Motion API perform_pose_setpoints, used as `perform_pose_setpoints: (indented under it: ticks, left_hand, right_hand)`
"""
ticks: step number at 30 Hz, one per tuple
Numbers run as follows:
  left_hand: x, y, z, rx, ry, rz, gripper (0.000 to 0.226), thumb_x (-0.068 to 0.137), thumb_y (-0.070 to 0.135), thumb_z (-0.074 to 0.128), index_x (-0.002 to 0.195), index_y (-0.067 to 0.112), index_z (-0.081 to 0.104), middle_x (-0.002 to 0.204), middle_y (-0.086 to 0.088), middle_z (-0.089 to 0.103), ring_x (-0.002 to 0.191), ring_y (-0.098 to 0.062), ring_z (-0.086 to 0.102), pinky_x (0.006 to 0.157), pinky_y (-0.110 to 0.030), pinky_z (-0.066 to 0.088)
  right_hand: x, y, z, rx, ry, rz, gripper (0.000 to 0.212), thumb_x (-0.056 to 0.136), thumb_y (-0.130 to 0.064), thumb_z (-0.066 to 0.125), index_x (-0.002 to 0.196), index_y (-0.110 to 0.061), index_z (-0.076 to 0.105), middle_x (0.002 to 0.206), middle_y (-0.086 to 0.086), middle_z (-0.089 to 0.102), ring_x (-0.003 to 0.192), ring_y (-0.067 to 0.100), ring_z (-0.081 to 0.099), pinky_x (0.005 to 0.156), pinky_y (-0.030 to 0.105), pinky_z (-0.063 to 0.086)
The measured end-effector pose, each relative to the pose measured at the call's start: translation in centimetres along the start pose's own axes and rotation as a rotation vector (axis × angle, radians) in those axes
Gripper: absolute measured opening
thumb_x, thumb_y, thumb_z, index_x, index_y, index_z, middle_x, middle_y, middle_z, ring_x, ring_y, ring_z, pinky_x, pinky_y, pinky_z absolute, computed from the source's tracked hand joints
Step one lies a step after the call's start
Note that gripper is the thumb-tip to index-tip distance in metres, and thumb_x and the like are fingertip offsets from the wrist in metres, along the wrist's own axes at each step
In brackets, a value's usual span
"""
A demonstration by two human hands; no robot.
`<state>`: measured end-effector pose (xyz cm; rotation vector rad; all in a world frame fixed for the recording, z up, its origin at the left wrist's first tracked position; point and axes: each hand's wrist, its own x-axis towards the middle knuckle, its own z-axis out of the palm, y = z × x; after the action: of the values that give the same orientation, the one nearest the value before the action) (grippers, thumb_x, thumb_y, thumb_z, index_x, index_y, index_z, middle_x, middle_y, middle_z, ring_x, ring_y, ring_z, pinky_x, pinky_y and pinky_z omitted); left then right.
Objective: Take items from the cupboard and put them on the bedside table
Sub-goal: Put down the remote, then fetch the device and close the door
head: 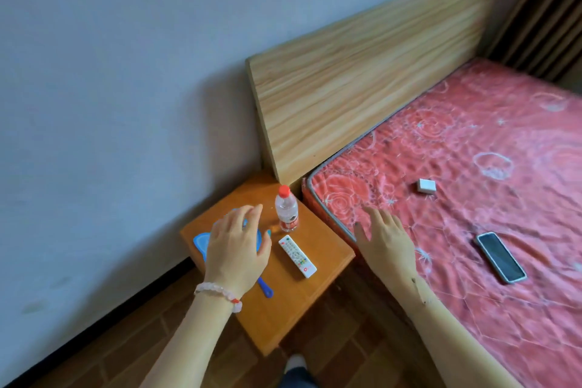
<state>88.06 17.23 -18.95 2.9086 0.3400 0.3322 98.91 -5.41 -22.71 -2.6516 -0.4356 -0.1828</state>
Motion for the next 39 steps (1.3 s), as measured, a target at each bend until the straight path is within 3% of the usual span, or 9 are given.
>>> perform_pose_setpoints:
  ticks: [7, 12, 23, 33, 39]
  left_hand:
    - [-3.2, 6.0, -9.6, 0.080, 0.258, 0.146, 0.047, 0.085, 0.031, 0.039, 0.116, 0.003, 0.061, 0.109, -0.015, 0.064, 0.098, -0.032, 0.061, 0.080, -0.043, 0.050]
    - [-6.0, 9.8, -13.2, 0.044, 0.361, 0.238, 0.044, 0.085, 0.028, 0.040, 0.116, 0.003, 0.060, 0.109, -0.014, 0.064, 0.099, -0.031, 0.060, 0.083, -0.042, 0.048]
    - [-7.0, 14.3, -14.8, 0.028, 0.247, 0.499, 0.054, 0.084, 0.035, 0.037, 0.129, 0.011, 0.051, 0.119, -0.013, 0.060, 0.111, -0.031, 0.055, 0.096, -0.052, 0.042]
    - [-9.3, 8.9, -16.3, -0.072, 0.215, 0.675, 0.054, 0.084, 0.036, 0.038, 0.132, 0.013, 0.049, 0.126, -0.011, 0.057, 0.118, -0.030, 0.053, 0.100, -0.052, 0.039]
    - [-10.9, 8.6, -16.4, -0.147, 0.122, 0.838, 0.054, 0.083, 0.037, 0.037, 0.128, 0.011, 0.052, 0.125, -0.011, 0.058, 0.117, -0.032, 0.054, 0.097, -0.052, 0.042]
  right_hand:
    - [-4.7, -1.2, -11.9, 0.001, 0.287, -0.212, 0.038, 0.088, -0.026, 0.055, 0.120, -0.005, 0.055, 0.119, 0.013, 0.059, 0.109, 0.032, 0.055, 0.090, 0.042, 0.046]
    - [-9.3, -2.0, -17.5, 0.043, 0.406, -0.256, 0.041, 0.088, -0.029, 0.045, 0.121, -0.005, 0.054, 0.122, 0.012, 0.057, 0.112, 0.028, 0.052, 0.094, 0.039, 0.045]
    - [-16.9, -1.3, -23.0, -0.125, 0.432, 0.001, 0.054, 0.090, -0.043, 0.035, 0.132, -0.010, 0.044, 0.135, 0.010, 0.049, 0.126, 0.028, 0.043, 0.100, 0.047, 0.041]
    - [-22.4, -9.1, -22.3, -0.220, 0.518, 0.170, 0.055, 0.089, -0.043, 0.033, 0.131, -0.010, 0.046, 0.134, 0.010, 0.050, 0.124, 0.028, 0.045, 0.099, 0.043, 0.039]
    - [-28.4, -11.3, -22.7, -0.267, 0.579, 0.388, 0.047, 0.089, -0.028, 0.056, 0.131, -0.010, 0.046, 0.134, 0.010, 0.050, 0.123, 0.029, 0.045, 0.097, 0.049, 0.044]
